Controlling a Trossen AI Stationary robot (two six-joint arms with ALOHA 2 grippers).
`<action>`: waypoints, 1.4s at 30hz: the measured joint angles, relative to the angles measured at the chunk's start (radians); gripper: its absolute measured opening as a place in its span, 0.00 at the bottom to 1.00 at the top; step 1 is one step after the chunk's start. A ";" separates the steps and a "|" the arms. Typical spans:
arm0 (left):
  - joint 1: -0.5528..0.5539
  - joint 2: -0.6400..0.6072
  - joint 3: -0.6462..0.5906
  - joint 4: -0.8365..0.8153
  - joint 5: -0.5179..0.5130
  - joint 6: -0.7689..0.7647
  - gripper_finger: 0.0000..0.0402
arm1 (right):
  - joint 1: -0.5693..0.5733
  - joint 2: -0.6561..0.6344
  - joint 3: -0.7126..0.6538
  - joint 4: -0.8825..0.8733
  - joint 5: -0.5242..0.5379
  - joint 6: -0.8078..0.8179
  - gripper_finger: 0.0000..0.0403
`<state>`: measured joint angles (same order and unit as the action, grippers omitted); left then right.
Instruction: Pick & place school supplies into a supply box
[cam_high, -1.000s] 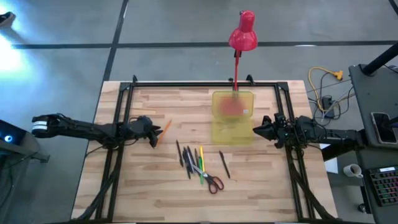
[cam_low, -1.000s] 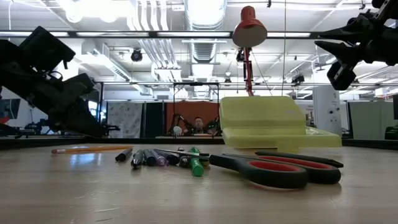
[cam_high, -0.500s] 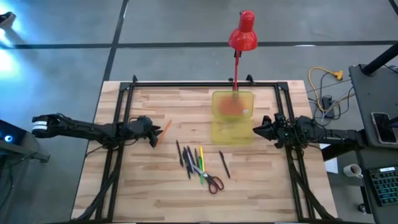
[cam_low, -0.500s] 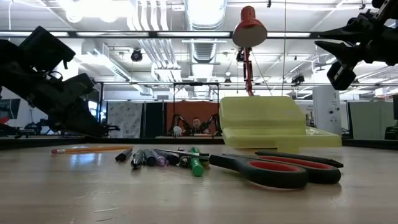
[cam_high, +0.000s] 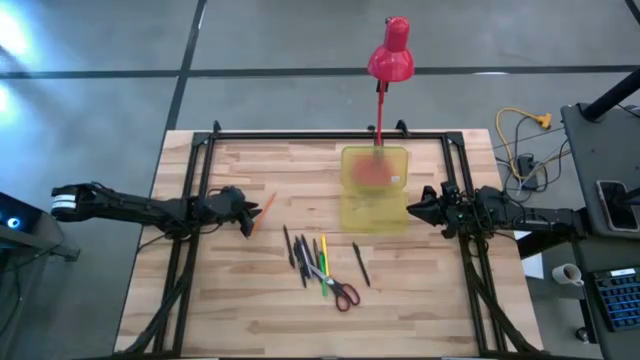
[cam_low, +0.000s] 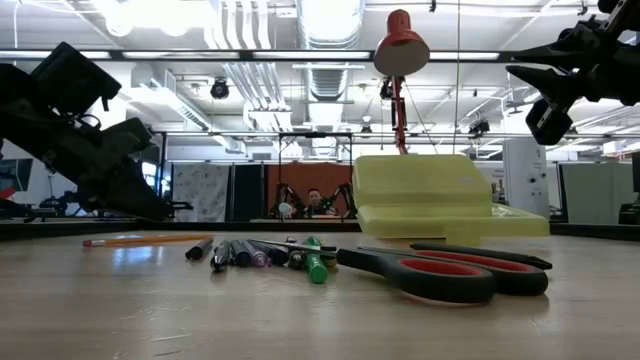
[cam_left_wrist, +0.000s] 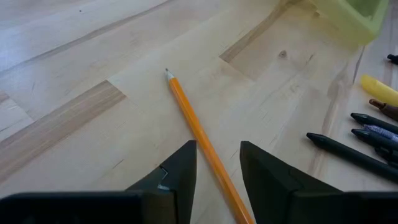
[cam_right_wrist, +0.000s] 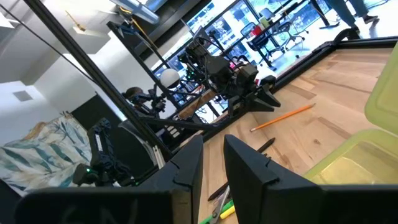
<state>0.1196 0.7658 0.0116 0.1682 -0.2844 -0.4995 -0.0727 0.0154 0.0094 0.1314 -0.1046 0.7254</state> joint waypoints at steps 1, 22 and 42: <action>0.000 0.000 0.000 0.000 0.000 0.000 0.27 | 0.000 0.000 0.000 0.000 0.000 0.000 0.15; 0.000 0.000 0.000 0.000 0.000 0.000 0.27 | 0.000 0.000 0.000 0.001 0.001 0.007 0.15; -0.001 0.000 0.000 0.041 0.000 -0.151 0.27 | 0.003 0.078 0.000 0.202 0.338 0.451 0.15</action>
<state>0.1188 0.7657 0.0117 0.2092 -0.2841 -0.6510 -0.0700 0.0935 0.0093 0.3337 0.2336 1.1761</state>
